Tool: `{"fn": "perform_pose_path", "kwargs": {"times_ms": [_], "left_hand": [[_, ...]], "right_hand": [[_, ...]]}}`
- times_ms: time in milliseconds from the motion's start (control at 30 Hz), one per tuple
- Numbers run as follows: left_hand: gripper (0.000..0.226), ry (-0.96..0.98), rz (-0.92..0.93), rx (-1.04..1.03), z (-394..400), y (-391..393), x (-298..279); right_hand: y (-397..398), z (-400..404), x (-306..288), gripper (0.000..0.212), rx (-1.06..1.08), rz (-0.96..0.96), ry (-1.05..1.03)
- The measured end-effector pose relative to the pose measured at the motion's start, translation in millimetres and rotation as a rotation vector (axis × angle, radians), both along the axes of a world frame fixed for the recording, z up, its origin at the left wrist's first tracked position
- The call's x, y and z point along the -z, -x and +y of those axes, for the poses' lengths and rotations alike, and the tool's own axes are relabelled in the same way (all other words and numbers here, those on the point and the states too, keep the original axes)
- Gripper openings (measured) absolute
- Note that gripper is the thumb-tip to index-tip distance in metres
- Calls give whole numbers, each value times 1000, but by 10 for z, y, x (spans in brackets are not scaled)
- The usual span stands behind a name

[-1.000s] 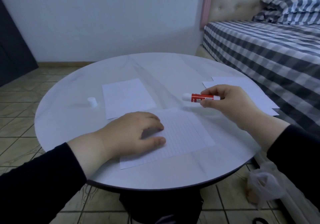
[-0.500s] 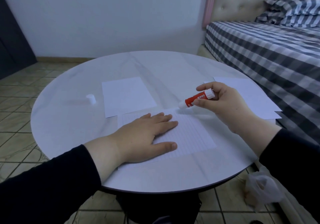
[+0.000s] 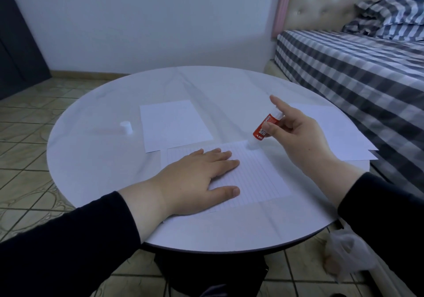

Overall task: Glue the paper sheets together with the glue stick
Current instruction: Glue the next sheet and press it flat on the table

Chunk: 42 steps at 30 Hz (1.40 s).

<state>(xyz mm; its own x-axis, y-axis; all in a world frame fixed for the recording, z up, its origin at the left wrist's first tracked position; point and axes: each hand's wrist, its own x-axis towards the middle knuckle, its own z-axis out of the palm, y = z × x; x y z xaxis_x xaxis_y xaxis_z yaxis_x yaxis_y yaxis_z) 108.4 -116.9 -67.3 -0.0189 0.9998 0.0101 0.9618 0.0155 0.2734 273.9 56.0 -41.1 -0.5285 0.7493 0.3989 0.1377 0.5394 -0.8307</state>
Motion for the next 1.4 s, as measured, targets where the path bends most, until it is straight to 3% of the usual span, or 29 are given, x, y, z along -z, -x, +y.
{"fn": "perform_pose_path", "kwargs": {"times_ms": [133,433,700,900,1100,1200,1400], "left_hand": [[68,-1,2,0,6,3,5],[69,10,7,-2,14,11,6],[67,2,6,0,8,1,0],[68,4,-4,0,17,14,1],[67,-1,-17,-6,13,14,4],[67,-1,-23,-7,14,16,6],[65,-7,-23,-8,14,12,4]], "right_hand": [[51,-7,37,52,22,-24,7],[119,-77,59,54,59,-128,-198],[115,-18,55,49,156,-50,-72],[39,-139,73,50,102,-159,-200],[-67,-131,47,49,150,-64,-95],[-135,-203,66,50,87,-105,-80],[-185,-175,64,50,157,-86,-81]]}}
